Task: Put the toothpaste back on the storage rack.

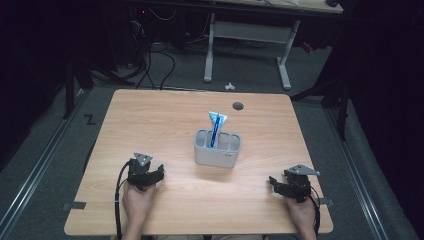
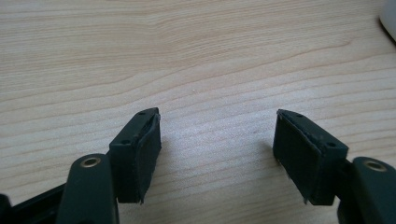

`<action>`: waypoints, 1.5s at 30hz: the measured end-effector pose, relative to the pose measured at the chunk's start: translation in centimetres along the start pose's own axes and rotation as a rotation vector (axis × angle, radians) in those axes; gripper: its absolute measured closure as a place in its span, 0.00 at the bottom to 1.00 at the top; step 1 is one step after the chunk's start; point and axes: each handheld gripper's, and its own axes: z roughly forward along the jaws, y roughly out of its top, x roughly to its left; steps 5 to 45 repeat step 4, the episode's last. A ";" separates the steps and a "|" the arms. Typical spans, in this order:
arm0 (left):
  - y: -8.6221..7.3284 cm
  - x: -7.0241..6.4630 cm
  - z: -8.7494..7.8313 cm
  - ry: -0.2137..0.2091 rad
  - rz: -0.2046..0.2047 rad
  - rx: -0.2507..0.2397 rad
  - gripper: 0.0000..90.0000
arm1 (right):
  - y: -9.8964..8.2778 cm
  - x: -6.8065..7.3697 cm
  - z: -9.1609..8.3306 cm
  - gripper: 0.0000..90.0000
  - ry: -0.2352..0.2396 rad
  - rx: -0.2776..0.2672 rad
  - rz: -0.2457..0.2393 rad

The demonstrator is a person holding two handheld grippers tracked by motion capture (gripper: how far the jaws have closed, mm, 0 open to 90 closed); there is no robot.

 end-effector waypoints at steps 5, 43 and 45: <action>0.0 0.0 0.0 -0.002 0.001 0.000 0.36 | 0.0 0.0 0.0 0.35 0.001 -0.001 0.001; 0.0 0.0 0.0 -0.002 0.001 0.000 0.36 | 0.0 0.0 0.0 0.35 0.001 -0.001 0.001; 0.0 0.0 0.0 -0.002 0.001 0.000 0.36 | 0.0 0.0 0.0 0.35 0.001 -0.001 0.001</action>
